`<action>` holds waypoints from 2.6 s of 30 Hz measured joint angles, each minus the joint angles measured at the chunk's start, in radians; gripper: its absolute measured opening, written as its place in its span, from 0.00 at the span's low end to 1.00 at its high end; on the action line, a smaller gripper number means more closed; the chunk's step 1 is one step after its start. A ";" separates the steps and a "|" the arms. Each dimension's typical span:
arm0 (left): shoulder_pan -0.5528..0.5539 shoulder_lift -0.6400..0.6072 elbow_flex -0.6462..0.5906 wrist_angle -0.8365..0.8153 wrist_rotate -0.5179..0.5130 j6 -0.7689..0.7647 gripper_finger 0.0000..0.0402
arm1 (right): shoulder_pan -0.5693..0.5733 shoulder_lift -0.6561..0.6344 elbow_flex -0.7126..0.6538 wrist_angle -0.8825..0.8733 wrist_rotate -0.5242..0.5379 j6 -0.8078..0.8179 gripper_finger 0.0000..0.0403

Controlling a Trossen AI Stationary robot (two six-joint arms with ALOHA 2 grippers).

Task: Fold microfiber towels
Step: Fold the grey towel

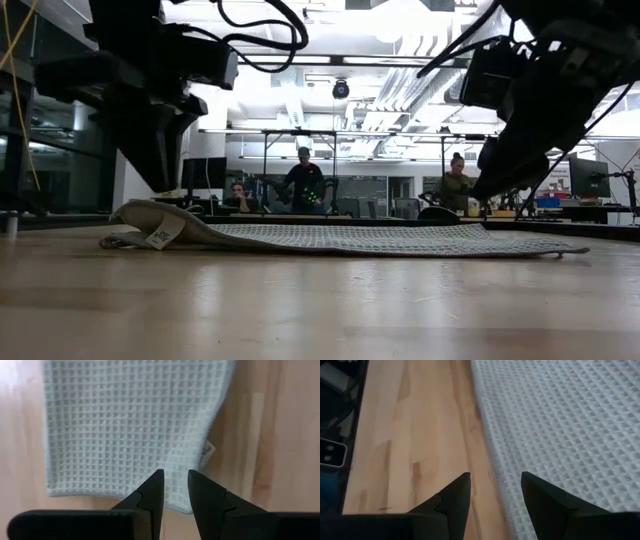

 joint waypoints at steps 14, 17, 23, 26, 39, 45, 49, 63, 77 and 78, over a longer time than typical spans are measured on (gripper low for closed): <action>0.000 0.000 0.000 0.014 0.012 -0.024 0.21 | 0.030 0.000 0.000 -0.034 0.172 0.015 0.42; 0.000 0.000 0.000 0.037 0.012 -0.026 0.21 | 0.021 0.000 0.000 -0.103 0.263 0.068 0.42; 0.000 0.000 0.000 0.058 -0.009 -0.031 0.21 | -0.029 0.000 0.000 -0.233 0.292 0.262 0.42; 0.000 0.000 -0.008 0.055 -0.059 -0.033 0.21 | -0.042 0.000 0.000 -0.269 0.294 0.326 0.42; 0.001 0.000 -0.140 0.040 -0.244 0.007 0.21 | -0.075 0.000 0.000 -0.241 0.352 0.270 0.42; 0.051 0.000 -0.149 0.043 -0.323 0.088 0.21 | -0.170 0.000 0.000 -0.250 0.333 0.177 0.42; 0.124 0.000 -0.149 0.053 -0.326 0.159 0.21 | -0.223 0.000 0.000 -0.248 0.308 0.125 0.42; 0.405 0.000 -0.150 0.173 -0.040 0.426 0.21 | -0.350 0.000 0.000 -0.248 0.261 -0.097 0.42; 0.520 0.000 -0.150 0.173 0.090 0.500 0.21 | -0.429 0.000 0.000 -0.382 0.235 -0.138 0.42; 0.521 0.000 -0.150 0.173 0.091 0.500 0.21 | -0.431 0.000 0.000 -0.406 0.235 -0.129 0.42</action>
